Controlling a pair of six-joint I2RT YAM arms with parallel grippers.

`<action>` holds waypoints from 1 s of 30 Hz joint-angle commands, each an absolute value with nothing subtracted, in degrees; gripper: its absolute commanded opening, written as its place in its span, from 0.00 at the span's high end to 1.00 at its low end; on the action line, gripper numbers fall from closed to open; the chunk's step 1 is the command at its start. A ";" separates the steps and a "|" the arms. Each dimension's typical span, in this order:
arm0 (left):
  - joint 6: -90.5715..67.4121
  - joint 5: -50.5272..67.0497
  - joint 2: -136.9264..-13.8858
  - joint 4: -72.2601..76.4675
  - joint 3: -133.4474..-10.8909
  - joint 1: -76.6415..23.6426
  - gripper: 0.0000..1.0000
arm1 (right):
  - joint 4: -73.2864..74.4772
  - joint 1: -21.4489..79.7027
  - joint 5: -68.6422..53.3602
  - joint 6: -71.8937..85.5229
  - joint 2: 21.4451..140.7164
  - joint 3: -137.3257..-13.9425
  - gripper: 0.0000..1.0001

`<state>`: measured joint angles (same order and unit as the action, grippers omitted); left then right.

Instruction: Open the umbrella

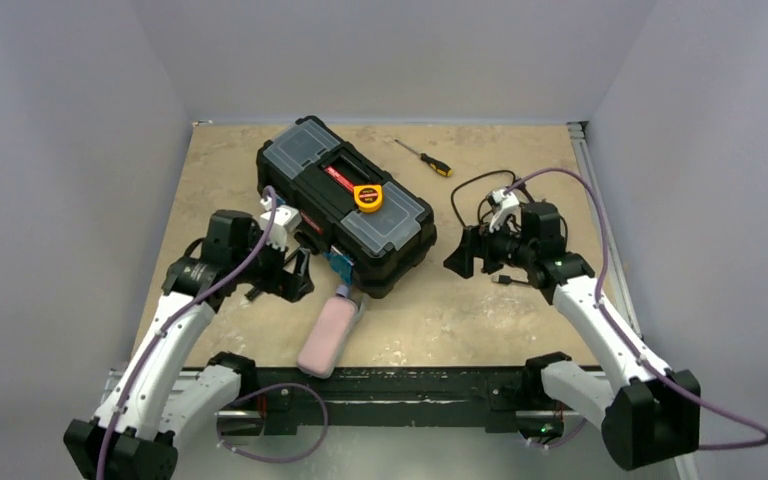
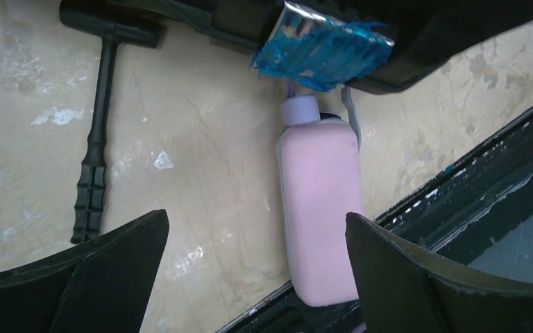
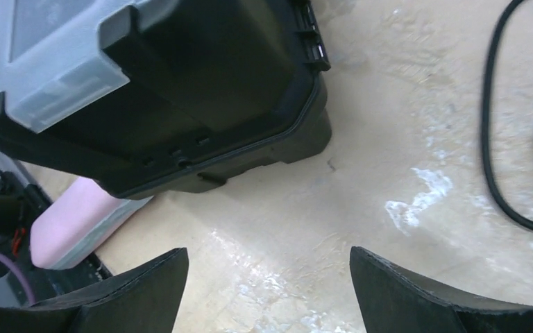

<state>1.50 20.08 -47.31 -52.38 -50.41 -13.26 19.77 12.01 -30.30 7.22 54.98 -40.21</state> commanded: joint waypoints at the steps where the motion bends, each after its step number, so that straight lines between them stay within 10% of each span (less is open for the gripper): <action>1: -4.69 18.94 -52.49 -39.19 -49.11 -15.81 0.02 | 8.59 13.60 -33.86 11.81 61.78 -41.23 0.16; 15: -7.44 11.63 -77.98 -19.92 -60.54 -20.65 0.07 | -9.11 18.92 -28.07 19.87 92.29 -64.96 0.23; 30: -2.82 12.17 -116.12 -19.90 -103.86 -10.79 0.06 | -8.09 9.40 -30.97 20.35 122.12 -101.55 0.20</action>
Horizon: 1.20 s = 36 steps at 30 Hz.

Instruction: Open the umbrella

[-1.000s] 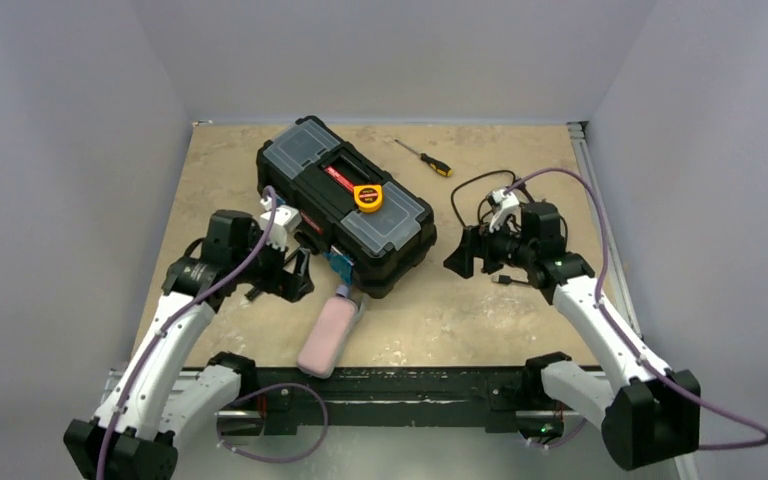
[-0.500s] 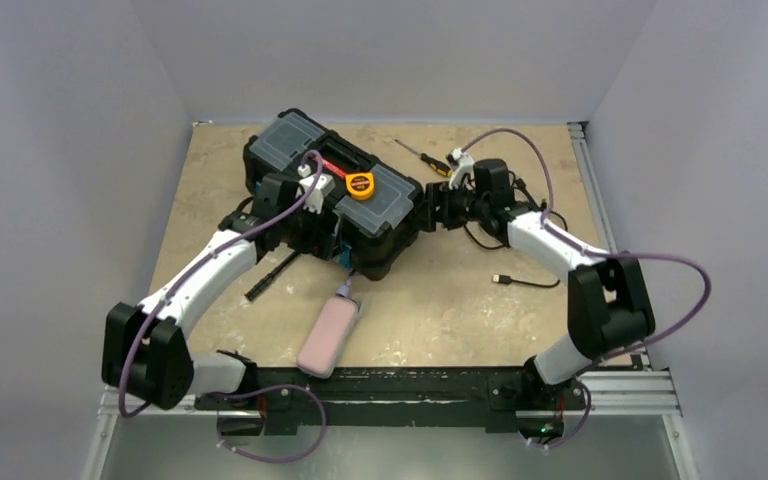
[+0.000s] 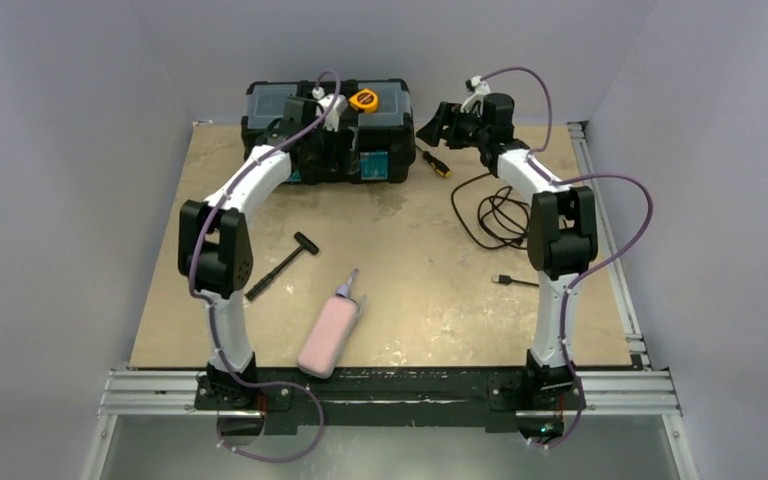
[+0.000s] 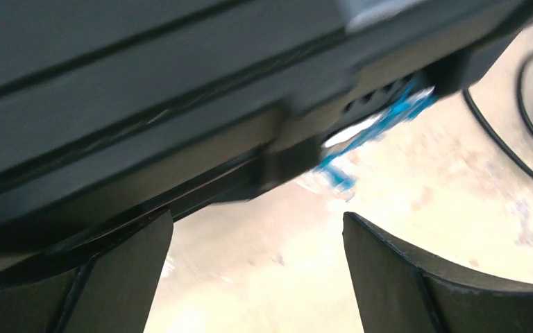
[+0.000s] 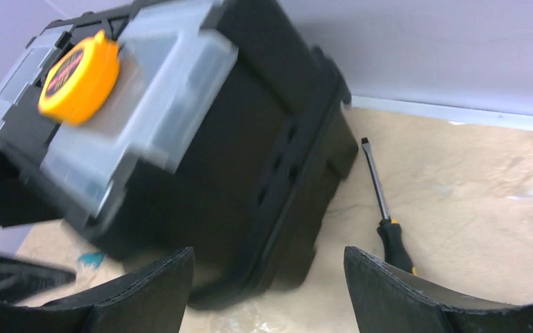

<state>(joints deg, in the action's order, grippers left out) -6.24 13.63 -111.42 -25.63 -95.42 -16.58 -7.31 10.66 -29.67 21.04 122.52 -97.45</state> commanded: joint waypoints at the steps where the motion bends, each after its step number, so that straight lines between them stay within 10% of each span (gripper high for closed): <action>1: -1.26 12.17 -116.95 -19.91 -105.04 -10.17 0.05 | -7.98 9.15 -31.28 20.04 121.71 -101.03 0.20; 12: 13.77 20.32 -104.80 -25.44 -96.66 -8.57 0.00 | -5.23 8.88 -35.92 13.68 105.69 -84.09 0.15; 25: 71.23 32.84 -60.76 -73.05 -61.67 -20.47 0.00 | 28.22 11.84 -39.72 -29.57 77.39 -63.87 0.12; 36: 56.76 20.75 -61.57 -69.77 -53.89 -47.31 0.04 | 19.00 11.63 -34.29 -11.40 70.13 -58.70 0.11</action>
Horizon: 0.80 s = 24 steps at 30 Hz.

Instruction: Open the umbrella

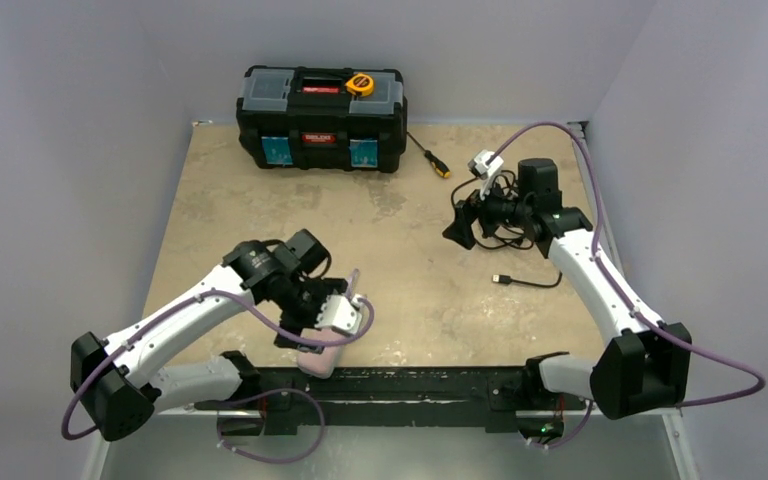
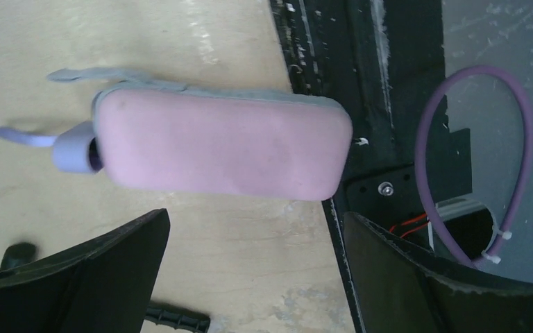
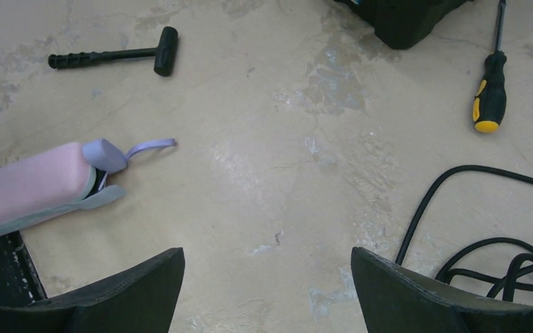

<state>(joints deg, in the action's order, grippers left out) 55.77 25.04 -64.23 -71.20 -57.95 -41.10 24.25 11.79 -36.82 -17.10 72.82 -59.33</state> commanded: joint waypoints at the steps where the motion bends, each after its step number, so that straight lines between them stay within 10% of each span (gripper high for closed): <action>1: 58.23 20.24 -60.63 -68.47 -52.52 -48.82 0.03 | 19.14 11.62 -33.88 -11.07 70.26 -58.71 0.11; 11: 70.33 8.83 -60.36 -59.89 -41.72 -56.03 0.04 | 19.64 11.16 -32.08 -8.02 70.25 -58.71 0.10; 24: 37.00 2.71 -83.56 -32.58 -55.10 -54.68 0.06 | 19.54 9.24 -28.86 -4.85 73.17 -61.25 0.09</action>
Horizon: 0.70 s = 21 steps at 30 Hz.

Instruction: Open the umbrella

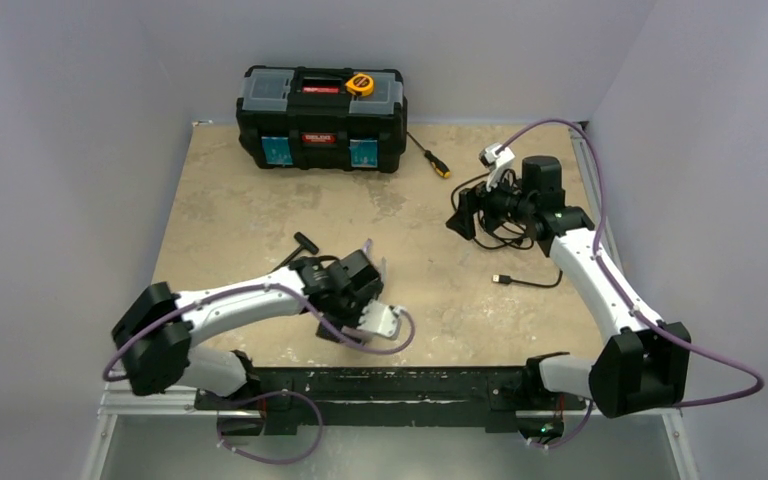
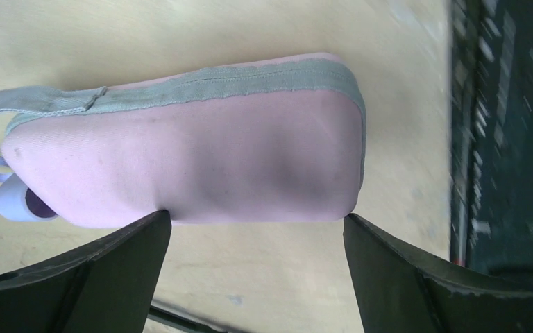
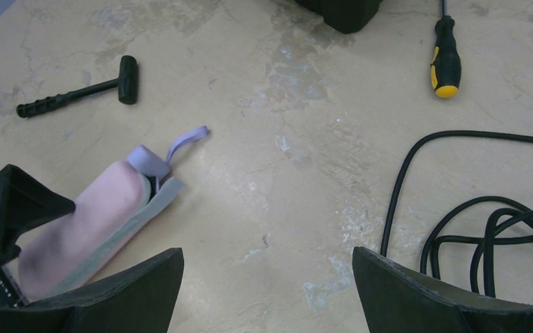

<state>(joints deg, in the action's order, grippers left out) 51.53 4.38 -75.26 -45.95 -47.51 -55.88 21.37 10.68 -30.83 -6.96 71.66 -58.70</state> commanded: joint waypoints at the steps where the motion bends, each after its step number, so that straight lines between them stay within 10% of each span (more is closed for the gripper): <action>1: 34.46 2.65 -86.59 -31.47 -59.08 -53.88 0.06 | 20.19 8.90 -28.43 -4.88 73.81 -62.03 0.09; 8: 12.23 17.74 -95.55 -32.88 -79.32 -35.86 0.02 | 23.59 7.34 -25.73 -8.39 77.00 -66.81 0.09; 21: 4.66 30.12 -71.67 -11.30 -51.20 -18.90 0.01 | 28.98 26.01 -17.98 -9.21 87.71 -71.49 0.11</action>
